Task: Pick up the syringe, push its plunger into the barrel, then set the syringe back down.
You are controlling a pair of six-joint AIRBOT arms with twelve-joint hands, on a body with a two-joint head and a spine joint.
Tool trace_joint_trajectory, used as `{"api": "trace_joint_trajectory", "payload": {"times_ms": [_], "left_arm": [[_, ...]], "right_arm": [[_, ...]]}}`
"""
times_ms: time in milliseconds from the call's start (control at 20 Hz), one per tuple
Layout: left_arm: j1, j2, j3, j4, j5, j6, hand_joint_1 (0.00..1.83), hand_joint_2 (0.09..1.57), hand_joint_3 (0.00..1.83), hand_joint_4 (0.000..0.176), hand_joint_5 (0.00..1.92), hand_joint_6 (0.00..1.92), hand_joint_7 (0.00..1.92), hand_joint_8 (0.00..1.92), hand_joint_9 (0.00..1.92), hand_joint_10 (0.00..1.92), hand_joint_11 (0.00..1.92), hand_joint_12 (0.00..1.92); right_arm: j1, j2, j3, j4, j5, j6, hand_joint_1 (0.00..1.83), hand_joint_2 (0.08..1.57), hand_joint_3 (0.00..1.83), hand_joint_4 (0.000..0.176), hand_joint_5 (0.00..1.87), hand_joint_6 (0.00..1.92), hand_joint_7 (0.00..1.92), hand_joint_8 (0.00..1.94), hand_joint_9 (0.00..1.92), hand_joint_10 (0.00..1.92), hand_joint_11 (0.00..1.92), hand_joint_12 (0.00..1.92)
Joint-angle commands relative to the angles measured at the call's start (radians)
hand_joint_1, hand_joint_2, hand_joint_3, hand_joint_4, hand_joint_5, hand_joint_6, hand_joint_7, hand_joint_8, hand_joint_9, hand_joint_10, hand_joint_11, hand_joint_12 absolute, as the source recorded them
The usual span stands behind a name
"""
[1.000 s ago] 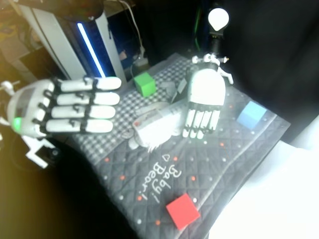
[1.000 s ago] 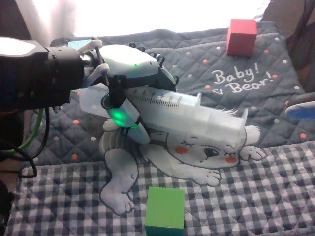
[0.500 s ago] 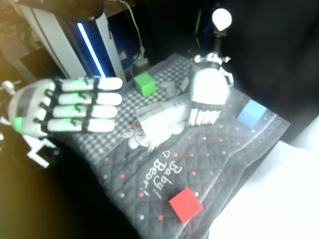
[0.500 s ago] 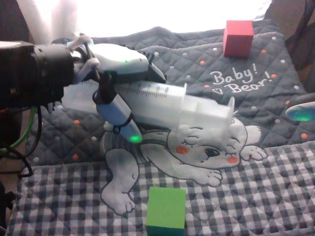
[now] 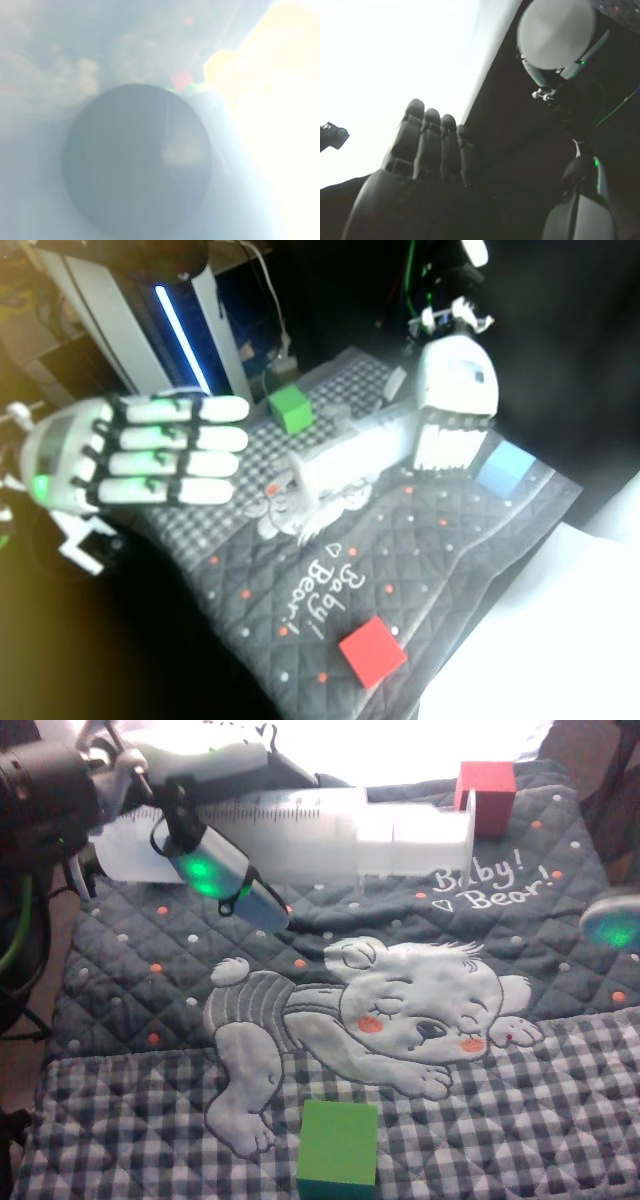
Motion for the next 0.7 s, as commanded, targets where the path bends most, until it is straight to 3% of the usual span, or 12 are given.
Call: {"api": "trace_joint_trajectory", "payload": {"times_ms": [0, 100, 150, 250, 350, 550, 600, 650], "left_arm": [[-0.020, 0.007, -0.003, -0.057, -0.107, -0.003, 1.66, 1.11, 0.00, 0.102, 1.23, 1.92, 1.49, 1.92, 1.59, 1.92, 1.60, 1.92], [-0.032, 0.017, -0.003, -0.081, -0.116, 0.007, 1.62, 1.12, 0.00, 0.101, 1.26, 1.92, 1.53, 1.92, 1.60, 1.92, 1.57, 1.92], [-0.036, 0.021, -0.003, -0.098, -0.120, 0.019, 1.61, 1.11, 0.00, 0.054, 1.28, 1.92, 1.53, 1.92, 1.57, 1.92, 1.39, 1.92], [-0.040, 0.028, -0.004, -0.129, -0.139, 0.029, 1.60, 1.13, 0.00, 0.031, 1.28, 1.92, 1.53, 1.92, 1.58, 1.92, 1.50, 1.92], [-0.042, 0.032, -0.005, -0.141, -0.150, 0.029, 1.62, 1.11, 0.00, 0.024, 1.28, 1.92, 1.52, 1.92, 1.59, 1.92, 1.62, 1.92], [-0.047, 0.034, -0.005, -0.154, -0.163, 0.029, 1.65, 1.10, 0.00, 0.023, 1.25, 1.92, 1.48, 1.92, 1.58, 1.92, 1.61, 1.92], [-0.050, 0.034, -0.006, -0.156, -0.167, 0.029, 1.67, 1.10, 0.00, 0.020, 1.26, 1.92, 1.48, 1.92, 1.58, 1.92, 1.62, 1.92], [-0.051, 0.034, -0.006, -0.158, -0.171, 0.029, 1.68, 1.10, 0.00, 0.018, 1.26, 1.92, 1.47, 1.92, 1.57, 1.92, 1.62, 1.92]], "right_arm": [[0.014, 0.000, 0.002, 0.021, 0.124, 0.004, 0.00, 0.90, 0.01, 0.000, 0.14, 0.00, 0.12, 0.00, 0.08, 0.00, 0.03, 0.08], [0.014, -0.013, 0.003, 0.022, 0.124, 0.005, 0.00, 0.90, 0.01, 0.000, 0.09, 0.00, 0.06, 0.00, 0.01, 0.00, 0.00, 0.00], [0.014, -0.019, 0.003, 0.023, 0.124, 0.005, 0.00, 0.91, 0.01, 0.000, 0.07, 0.00, 0.04, 0.00, 0.00, 0.00, 0.00, 0.00], [0.013, -0.032, 0.004, 0.023, 0.124, 0.006, 0.00, 0.85, 0.00, 0.000, 0.05, 0.00, 0.00, 0.00, 0.00, 0.00, 0.00, 0.00], [0.012, -0.044, 0.004, 0.023, 0.124, 0.007, 0.00, 0.89, 0.00, 0.000, 0.03, 0.00, 0.00, 0.00, 0.00, 0.00, 0.00, 0.00], [0.004, -0.062, 0.006, 0.023, 0.123, 0.017, 0.00, 1.04, 0.03, 0.000, 0.05, 0.00, 0.00, 0.00, 0.00, 0.00, 0.00, 0.00], [0.002, -0.067, 0.007, 0.023, 0.123, 0.020, 0.00, 0.95, 0.00, 0.000, 0.05, 0.00, 0.00, 0.00, 0.00, 0.00, 0.00, 0.00], [0.002, -0.073, 0.009, 0.023, 0.123, 0.023, 0.00, 0.88, 0.00, 0.028, 0.03, 0.00, 0.00, 0.00, 0.00, 0.00, 0.00, 0.00]]}}
